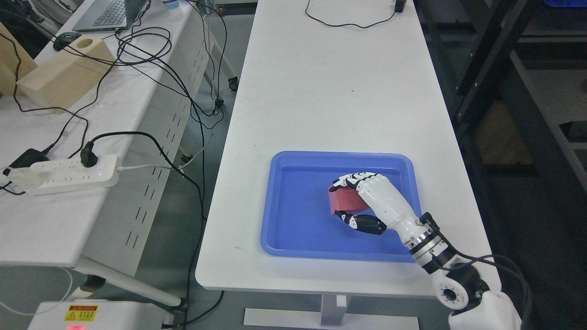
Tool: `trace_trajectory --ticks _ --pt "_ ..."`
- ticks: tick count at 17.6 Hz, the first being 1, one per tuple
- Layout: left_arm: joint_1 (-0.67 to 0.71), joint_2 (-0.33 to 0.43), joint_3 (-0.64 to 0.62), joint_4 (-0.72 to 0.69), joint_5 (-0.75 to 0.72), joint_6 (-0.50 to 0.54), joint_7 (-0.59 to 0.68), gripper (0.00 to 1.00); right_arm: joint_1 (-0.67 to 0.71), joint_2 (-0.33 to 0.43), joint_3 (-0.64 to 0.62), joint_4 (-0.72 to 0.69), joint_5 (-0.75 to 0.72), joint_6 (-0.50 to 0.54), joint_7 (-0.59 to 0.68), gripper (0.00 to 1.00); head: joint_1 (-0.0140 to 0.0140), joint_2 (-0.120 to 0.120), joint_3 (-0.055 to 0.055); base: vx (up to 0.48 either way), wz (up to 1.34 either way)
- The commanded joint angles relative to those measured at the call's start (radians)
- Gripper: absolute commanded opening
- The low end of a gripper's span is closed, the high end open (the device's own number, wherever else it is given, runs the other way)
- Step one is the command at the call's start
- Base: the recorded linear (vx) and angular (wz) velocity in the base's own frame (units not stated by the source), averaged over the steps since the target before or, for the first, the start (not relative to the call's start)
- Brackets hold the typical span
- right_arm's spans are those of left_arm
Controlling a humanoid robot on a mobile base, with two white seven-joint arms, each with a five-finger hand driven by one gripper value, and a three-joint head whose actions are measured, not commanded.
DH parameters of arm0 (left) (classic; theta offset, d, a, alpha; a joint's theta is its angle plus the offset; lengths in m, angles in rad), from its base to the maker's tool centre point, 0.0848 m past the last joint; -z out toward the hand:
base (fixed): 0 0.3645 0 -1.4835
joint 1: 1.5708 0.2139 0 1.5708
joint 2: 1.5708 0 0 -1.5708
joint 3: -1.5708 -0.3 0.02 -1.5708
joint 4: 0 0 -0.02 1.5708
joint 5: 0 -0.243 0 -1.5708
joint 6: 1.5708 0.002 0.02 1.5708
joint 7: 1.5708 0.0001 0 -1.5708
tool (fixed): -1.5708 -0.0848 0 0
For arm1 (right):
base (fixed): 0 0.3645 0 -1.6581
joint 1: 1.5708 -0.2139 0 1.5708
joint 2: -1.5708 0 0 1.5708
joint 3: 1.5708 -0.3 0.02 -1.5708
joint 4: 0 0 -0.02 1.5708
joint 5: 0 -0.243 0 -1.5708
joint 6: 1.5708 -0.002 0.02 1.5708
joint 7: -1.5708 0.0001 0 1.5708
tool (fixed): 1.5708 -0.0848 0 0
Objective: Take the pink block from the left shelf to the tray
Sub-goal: 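Lower the cube into the blue tray and open the right hand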
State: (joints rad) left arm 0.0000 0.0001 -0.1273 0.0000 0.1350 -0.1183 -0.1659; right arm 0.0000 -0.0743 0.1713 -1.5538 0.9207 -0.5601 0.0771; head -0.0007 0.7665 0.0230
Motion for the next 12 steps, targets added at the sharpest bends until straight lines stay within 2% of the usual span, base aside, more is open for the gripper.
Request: trace_trajectory --ticks 1,2,7,12 --pt "0.02 0.017 0.0 -0.017 0.0 0.0 0.0 1.0 0.018 -0.006 0.024 0.003 -0.005 0.045 0.009 0.39 0.0 0.0 0.0 0.058 0.0" --pt "0.02 0.017 0.0 -0.017 0.0 0.0 0.0 1.0 0.021 -0.006 0.024 0.003 -0.011 0.055 0.009 0.46 0.0 0.0 0.0 0.058 0.0" --pt "0.02 0.017 0.0 -0.017 0.0 0.0 0.0 1.0 0.029 -0.018 0.016 0.003 -0.063 0.077 0.01 0.66 0.0 0.0 0.0 0.033 0.0" --pt "0.02 0.017 0.0 -0.017 0.0 0.0 0.0 1.0 0.034 -0.03 0.01 0.003 -0.109 0.098 0.012 0.78 0.0 0.0 0.0 0.0 0.0"
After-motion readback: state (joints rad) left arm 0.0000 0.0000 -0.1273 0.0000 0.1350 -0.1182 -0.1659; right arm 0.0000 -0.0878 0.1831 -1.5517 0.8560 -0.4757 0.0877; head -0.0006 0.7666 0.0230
